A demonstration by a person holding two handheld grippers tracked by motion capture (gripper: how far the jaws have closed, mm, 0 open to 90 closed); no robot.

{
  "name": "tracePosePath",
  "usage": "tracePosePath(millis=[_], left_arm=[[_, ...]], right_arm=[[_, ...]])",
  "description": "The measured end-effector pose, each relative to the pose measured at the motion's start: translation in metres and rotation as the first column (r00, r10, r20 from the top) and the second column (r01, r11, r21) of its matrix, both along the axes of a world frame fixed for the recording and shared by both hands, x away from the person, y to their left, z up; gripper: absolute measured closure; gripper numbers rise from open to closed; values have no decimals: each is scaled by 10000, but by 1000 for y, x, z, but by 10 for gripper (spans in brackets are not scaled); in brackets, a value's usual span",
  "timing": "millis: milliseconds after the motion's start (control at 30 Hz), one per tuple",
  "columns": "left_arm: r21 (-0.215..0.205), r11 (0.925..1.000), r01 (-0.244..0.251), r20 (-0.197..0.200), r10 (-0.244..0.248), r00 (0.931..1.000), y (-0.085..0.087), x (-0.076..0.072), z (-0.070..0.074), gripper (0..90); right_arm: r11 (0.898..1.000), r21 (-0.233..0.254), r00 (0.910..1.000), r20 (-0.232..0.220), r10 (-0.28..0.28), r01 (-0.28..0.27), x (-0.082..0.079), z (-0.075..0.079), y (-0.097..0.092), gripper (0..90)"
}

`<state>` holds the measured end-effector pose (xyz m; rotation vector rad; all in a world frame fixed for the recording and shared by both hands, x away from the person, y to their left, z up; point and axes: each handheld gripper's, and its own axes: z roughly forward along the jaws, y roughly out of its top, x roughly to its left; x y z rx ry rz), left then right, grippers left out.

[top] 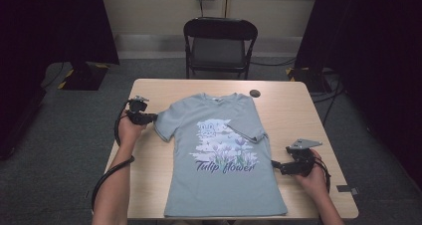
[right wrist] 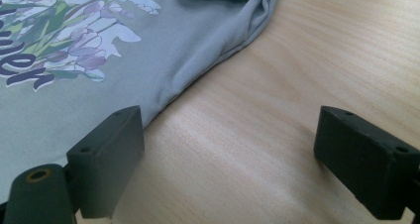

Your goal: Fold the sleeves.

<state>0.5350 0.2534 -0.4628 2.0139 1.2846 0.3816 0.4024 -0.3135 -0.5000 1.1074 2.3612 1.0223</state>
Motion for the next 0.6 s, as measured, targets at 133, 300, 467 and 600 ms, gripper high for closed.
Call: tracePosePath(millis=[133,300,467,600], left_arm=[[-35,10000,89,114,-89,9999,-7,0,9,857],[-21,9998,201,240,-201,9995,-17,-1,20,857],[33,9996,278,303,-279,9992,-26,-1,31,857],[-35,9996,279,355,-278,9990,-34,-1,38,857]], right_arm=[[10000,-1,10000,0,6,-6,0,0,0,115],[10000,-1,10000,-2,8,-8,0,0,0,115],[10000,-4,10000,-1,13,-13,0,0,0,114],[10000,-4,10000,-4,21,-21,0,0,0,113]])
